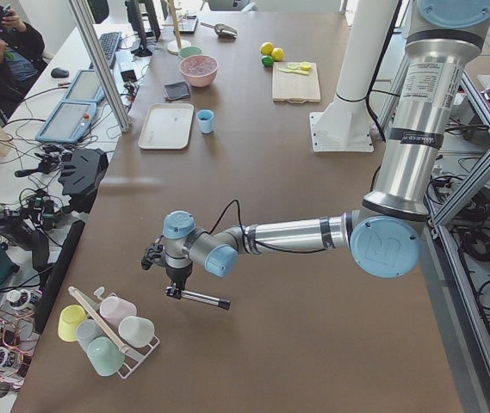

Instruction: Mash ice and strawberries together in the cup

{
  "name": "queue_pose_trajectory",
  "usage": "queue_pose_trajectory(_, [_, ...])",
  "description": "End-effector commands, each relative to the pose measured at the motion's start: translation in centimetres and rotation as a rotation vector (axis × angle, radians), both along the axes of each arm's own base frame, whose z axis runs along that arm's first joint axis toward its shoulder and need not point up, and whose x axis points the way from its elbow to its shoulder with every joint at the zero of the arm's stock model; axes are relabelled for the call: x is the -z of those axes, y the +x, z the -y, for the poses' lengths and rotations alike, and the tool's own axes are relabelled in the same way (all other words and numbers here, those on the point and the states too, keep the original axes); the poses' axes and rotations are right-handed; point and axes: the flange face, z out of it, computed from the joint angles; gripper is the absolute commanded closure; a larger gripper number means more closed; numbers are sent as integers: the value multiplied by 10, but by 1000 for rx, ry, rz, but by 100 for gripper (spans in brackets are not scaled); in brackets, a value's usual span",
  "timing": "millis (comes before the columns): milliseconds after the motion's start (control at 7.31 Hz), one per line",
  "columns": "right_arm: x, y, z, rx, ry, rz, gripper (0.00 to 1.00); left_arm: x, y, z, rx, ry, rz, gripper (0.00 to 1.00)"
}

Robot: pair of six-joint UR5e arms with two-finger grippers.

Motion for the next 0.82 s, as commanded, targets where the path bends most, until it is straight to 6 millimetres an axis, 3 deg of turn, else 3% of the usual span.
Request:
queue_pose_trajectory(0, [1,-2,2,5,5,-1,0,8,7,0,-5,14,-18,2])
queue_pose_trajectory(137, [5,-5,5,10,11,0,0,7,7,-1,-4,4,-15,2])
queue_pose_trajectory(410, [2,-7,7,13,3,-1,0,29,3,13,7,34,-35,2])
queue_pose_trajectory(684, [-2,-6,9,4,-4,-13,0,62,-22,25,37,74,-100,2])
